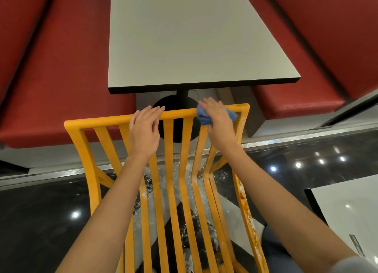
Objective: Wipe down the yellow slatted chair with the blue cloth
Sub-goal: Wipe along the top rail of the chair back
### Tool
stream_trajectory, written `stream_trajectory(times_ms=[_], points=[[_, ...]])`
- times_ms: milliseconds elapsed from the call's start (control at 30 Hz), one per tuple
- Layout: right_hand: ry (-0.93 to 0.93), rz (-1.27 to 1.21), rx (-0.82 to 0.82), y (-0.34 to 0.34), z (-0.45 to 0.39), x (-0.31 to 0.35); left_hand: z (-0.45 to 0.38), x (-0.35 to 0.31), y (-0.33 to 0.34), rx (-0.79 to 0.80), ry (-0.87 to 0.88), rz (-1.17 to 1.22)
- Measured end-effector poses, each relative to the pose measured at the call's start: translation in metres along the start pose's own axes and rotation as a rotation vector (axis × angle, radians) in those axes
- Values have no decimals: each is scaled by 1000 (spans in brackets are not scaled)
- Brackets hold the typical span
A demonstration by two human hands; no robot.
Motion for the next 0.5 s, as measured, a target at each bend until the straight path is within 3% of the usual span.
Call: stream_trajectory(times_ms=[100,200,267,333,433,500], points=[[-83,-110,-80,1,32,-14,1,1,-2,16,21,-9],[145,-148,-251,-17,27,-39,0,1,-2,22,15,-5],[260,-119,-271,-17,14,-37,1,0,-1,10,-6,-4],[189,-55,-206,-3,6,-18,1,-1,0,-2,-17,-14],[-68,-87,-24,24,22,7,1,-2,0,2,-11,-43],[-167,-102,-3,31,41,3,1,0,-3,9,-2,-59]])
Point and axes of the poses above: each hand's wrist, its own z-axis away from the middle knuckle, its own y-axis out of the palm, x = y × z, the point moved 3 cm from there along -z, towards the middle knuckle, and after that the axes turned 8 degrees about -z, right-handed, at the moved point
